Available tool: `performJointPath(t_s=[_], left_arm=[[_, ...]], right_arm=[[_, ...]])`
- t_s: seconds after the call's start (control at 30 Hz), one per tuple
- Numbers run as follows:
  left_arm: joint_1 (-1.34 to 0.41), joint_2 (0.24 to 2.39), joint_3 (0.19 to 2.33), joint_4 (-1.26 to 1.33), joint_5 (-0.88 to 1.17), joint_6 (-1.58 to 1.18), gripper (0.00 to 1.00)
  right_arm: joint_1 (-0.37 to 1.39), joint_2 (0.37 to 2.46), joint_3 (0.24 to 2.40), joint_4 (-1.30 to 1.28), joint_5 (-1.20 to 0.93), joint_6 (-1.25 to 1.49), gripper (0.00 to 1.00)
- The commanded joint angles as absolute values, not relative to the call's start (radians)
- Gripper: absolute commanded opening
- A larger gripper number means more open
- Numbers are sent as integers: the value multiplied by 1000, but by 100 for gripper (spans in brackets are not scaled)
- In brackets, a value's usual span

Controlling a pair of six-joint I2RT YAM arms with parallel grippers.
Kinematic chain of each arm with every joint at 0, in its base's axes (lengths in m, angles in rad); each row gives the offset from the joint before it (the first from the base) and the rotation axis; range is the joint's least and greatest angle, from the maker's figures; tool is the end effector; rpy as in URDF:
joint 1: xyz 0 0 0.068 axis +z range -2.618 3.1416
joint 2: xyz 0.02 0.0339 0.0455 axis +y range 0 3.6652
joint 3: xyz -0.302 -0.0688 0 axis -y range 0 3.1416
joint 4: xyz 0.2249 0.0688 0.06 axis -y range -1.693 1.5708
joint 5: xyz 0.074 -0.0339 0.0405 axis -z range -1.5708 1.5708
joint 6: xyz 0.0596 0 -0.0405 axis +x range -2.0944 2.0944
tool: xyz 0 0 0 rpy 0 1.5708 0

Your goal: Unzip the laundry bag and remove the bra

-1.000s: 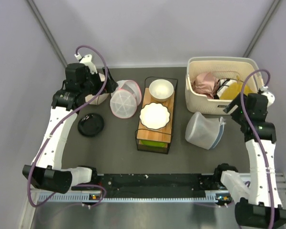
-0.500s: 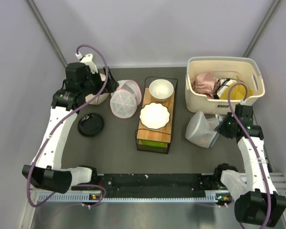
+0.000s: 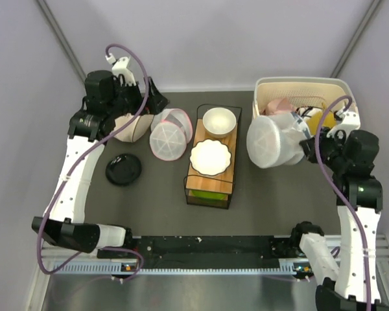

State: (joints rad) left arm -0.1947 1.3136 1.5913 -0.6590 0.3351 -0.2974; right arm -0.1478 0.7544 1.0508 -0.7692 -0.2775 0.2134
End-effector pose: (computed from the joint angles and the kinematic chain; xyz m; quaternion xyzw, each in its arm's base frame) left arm 0.2552 -0.0703 0.4764 0.0514 0.8204 -0.2685 0.5022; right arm 0.1156 -0.0007 0.3836 0.0808 0.8441 0.1349 0.5127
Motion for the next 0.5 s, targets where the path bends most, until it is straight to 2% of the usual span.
performJointPath(t_s=[0.0, 0.1, 0.2, 0.37, 0.47], left_arm=[[-198, 1359, 1715, -502, 581, -295, 99], [-198, 1402, 1758, -428, 728, -294, 99], [-198, 1446, 1799, -355, 857, -337, 98], [-210, 1471, 1824, -209, 1060, -400, 97], [-247, 1456, 1835, -192, 1124, -365, 97]], right_arm=[[-153, 686, 1160, -599, -495, 26, 0], [-153, 670, 1158, -499, -682, -154, 0], [-153, 712, 1183, -393, -849, -173, 0], [-141, 852, 1233, -119, -1153, 53, 0], [-88, 922, 1284, -142, -1177, 120, 0]])
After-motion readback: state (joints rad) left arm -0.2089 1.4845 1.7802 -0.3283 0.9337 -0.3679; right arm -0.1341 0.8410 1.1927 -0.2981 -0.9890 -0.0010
